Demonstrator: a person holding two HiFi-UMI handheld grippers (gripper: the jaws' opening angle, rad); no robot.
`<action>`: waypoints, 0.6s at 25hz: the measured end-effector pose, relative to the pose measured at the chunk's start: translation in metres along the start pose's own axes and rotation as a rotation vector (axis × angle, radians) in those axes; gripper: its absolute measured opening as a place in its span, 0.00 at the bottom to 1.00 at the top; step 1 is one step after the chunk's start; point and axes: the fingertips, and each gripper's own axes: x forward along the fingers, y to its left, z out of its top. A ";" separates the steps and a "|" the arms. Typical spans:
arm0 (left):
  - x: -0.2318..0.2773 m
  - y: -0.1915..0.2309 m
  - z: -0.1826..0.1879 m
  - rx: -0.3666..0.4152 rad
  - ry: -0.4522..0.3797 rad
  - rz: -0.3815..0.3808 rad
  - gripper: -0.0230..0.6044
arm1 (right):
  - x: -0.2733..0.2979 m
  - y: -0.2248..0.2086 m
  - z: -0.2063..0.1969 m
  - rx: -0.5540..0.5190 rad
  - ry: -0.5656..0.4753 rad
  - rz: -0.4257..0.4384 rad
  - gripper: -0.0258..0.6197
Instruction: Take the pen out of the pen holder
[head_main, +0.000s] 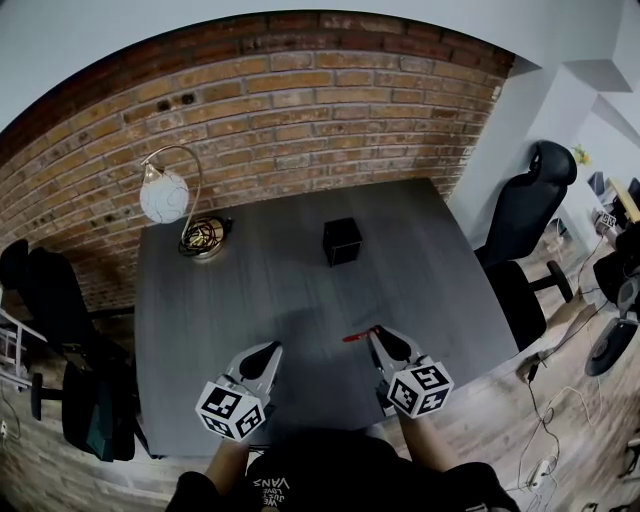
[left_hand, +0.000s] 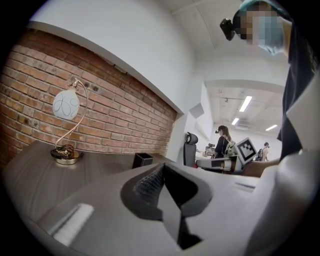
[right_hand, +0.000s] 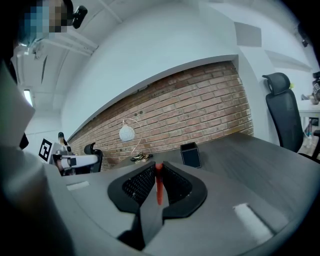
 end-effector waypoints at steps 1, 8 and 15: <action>0.000 0.000 -0.001 0.000 0.001 0.000 0.12 | -0.001 0.001 -0.001 0.002 0.002 0.000 0.12; -0.001 0.004 -0.003 -0.004 0.005 0.001 0.12 | -0.001 0.005 -0.005 0.002 0.009 0.001 0.12; 0.001 0.006 -0.004 -0.009 0.012 0.003 0.12 | 0.001 0.006 -0.004 0.000 0.016 0.005 0.12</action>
